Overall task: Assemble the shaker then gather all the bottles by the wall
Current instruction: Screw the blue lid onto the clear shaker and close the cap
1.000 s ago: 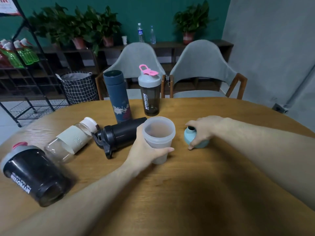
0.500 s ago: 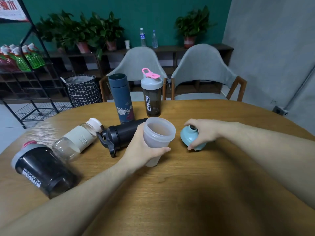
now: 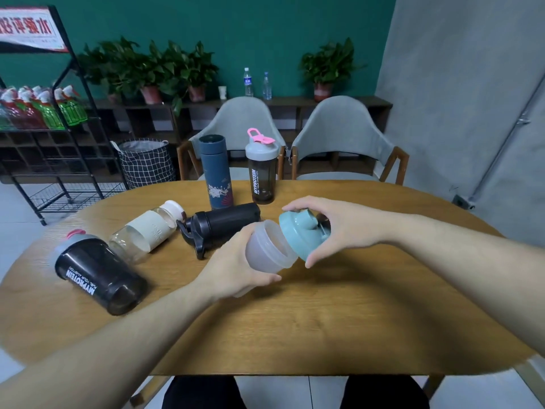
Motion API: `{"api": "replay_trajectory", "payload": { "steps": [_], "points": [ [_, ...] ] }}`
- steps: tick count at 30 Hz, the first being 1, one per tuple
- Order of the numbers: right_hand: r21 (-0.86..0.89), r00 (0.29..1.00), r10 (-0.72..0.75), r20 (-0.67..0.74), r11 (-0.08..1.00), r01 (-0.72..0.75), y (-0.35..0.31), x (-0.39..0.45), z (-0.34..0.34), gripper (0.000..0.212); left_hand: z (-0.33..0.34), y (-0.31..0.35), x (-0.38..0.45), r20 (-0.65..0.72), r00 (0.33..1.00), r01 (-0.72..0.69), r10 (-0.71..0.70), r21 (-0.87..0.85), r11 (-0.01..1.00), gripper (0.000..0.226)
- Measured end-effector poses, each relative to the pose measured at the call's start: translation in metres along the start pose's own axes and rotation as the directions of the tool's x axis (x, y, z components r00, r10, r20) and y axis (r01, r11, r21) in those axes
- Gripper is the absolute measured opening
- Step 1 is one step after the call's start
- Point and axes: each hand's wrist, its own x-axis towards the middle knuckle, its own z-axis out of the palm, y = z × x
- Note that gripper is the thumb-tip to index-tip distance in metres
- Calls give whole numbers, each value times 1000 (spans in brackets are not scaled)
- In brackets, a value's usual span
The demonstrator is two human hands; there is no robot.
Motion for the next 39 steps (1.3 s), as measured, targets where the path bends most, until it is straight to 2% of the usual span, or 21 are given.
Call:
{"api": "replay_trajectory", "payload": {
  "steps": [6,13,20,26,32,36,39],
  "points": [
    [-117,997,-63,44,991,68,-9,-2,12,97,7,6,-12,54,998,-38,38,3,999,102],
    [-99,992,-73,108,992,83,-5,7,24,91,13,6,-11,82,996,-36,35,11,999,109],
    [-49,996,20,86,999,-16,6,12,33,81,18,5,-4,75,996,-65,53,167,984,110],
    [-16,967,233,101,972,-233,7,19,38,66,20,1,1,97,991,-120,97,268,956,110],
    [69,919,382,102,918,-390,5,24,41,69,20,-2,4,96,989,-131,109,260,957,110],
    [182,944,279,178,933,-310,4,21,36,85,17,-3,9,113,989,-124,100,224,967,110],
    [117,960,216,178,964,-239,4,20,34,91,17,-4,10,123,987,-135,107,240,961,110]
  ]
}}
